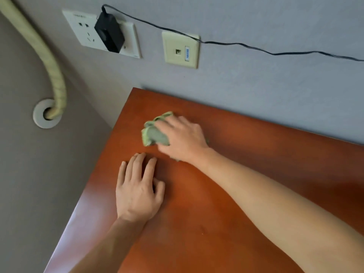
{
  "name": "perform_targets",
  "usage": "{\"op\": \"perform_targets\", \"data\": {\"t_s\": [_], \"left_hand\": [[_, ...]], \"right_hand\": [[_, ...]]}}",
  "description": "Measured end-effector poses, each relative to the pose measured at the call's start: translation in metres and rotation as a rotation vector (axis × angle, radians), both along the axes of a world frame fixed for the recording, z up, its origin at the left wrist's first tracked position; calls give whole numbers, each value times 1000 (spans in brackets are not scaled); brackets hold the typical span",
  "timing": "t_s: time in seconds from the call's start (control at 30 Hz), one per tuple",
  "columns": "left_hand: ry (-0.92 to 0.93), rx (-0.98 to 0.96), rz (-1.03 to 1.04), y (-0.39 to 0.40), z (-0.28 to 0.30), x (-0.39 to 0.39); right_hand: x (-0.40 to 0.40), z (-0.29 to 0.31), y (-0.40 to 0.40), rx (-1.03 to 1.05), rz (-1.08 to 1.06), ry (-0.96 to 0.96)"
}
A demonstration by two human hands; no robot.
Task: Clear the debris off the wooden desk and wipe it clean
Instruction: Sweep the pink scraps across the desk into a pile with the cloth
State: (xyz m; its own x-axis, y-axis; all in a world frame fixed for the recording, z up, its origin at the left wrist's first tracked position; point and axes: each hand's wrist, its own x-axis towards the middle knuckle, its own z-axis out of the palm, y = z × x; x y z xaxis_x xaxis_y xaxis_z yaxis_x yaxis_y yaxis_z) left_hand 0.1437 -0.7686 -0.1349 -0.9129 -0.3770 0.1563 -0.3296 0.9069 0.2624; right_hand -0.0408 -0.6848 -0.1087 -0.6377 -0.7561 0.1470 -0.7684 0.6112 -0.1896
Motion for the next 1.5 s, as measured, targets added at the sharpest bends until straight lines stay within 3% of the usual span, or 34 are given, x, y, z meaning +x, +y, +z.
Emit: {"op": "perform_targets", "data": {"t_s": [0.23, 0.3, 0.37, 0.5, 0.57, 0.6, 0.77, 0.83, 0.9, 1.0, 1.07, 1.13, 1.23, 1.27, 1.33, 1.5], "left_hand": [[-88, -64, -51, 3, -2, 1], [-151, -81, -52, 15, -2, -4], [-212, -72, -107, 43, 0, -19], [-256, -54, -426, 141, 10, -65], [-294, -61, -549, 190, 12, -88], [-316, -65, -591, 211, 12, -96], [-395, -108, -840, 298, 10, -113], [-422, -119, -875, 323, 16, -117], [-406, -119, -846, 340, 12, -119], [-352, -108, -798, 346, 4, -119], [-349, -104, -799, 347, -1, -117], [-358, -111, -788, 347, -1, -115], [-340, -111, -758, 348, -1, -117], [-321, -110, -750, 348, -1, -116], [-277, -86, -737, 348, -1, -115], [-192, -51, -706, 348, -4, -114]], "right_hand": [[-44, 0, 234, 21, -1002, -20], [-32, 3, 271, 21, -1158, -45], [-6, -1, 282, 89, -1067, 17], [43, -4, 301, 73, -285, 61], [36, -1, 331, 109, -138, 88], [26, -2, 348, 129, -228, 98], [-59, -1, 421, 27, -1153, -32], [-75, -1, 428, -10, -1308, -54], [-66, -2, 421, -7, -1200, 18], [-18, -11, 423, -32, -630, 29], [-21, -8, 452, 15, -427, 6], [-52, -4, 479, 93, -594, -2], [-98, 1, 496, 33, -1168, -97], [-102, 1, 491, 20, -1272, -101], [-89, -3, 469, 44, -1237, -25], [4, -14, 425, 4, -869, 79]]}}
